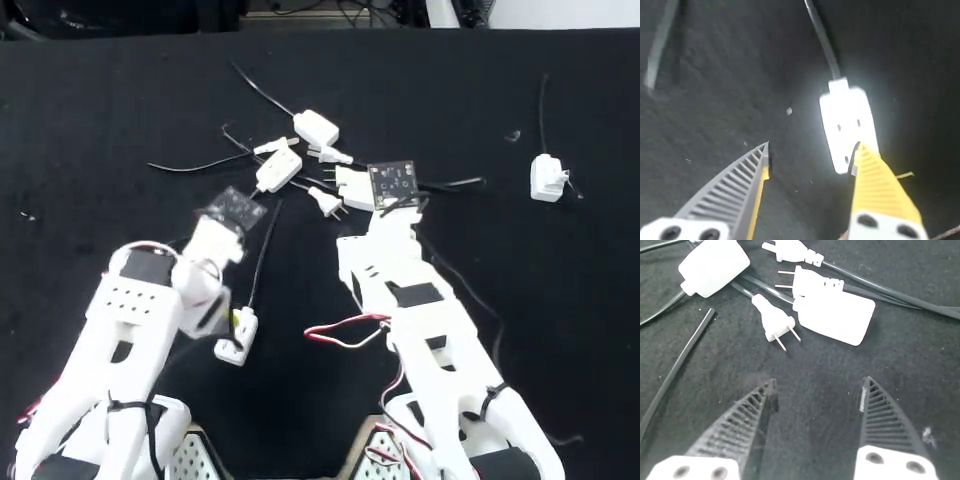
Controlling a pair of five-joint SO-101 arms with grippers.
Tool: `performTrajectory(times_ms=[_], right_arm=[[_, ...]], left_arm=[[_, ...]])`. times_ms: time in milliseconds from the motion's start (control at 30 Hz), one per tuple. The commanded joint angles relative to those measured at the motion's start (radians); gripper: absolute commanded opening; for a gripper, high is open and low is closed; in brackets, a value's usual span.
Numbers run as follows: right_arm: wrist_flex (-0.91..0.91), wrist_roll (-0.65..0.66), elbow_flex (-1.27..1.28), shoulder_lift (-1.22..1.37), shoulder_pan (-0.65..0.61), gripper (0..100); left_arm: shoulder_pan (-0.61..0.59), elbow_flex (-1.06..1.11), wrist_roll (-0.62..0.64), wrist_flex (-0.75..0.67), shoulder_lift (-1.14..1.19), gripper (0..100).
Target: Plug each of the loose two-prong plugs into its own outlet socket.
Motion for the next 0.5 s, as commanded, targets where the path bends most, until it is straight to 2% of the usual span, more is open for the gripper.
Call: performTrajectory(times_ms=[0, 100, 200, 467], right_arm=[[-0.018, -0.011, -0.004, -0.035, 0.038, 25.4], [-0.018, -0.034, -0.010, -0.036, 0.100, 25.4], [-0.018, -0.075, -0.010, -0.036, 0.123, 25.4], [-0.018, -0.074, -0.018, -0.036, 0.118, 25.4]], left_arm=[[0.042, -0.133, 0.138, -0.032, 0.000, 27], [0.062, -0.116, 0.285, -0.107, -0.008, 27], [0.091, -0.076, 0.371, -0.204, 0.002, 27], [0.111, 0.097, 0.381, -0.443, 0.002, 27]])
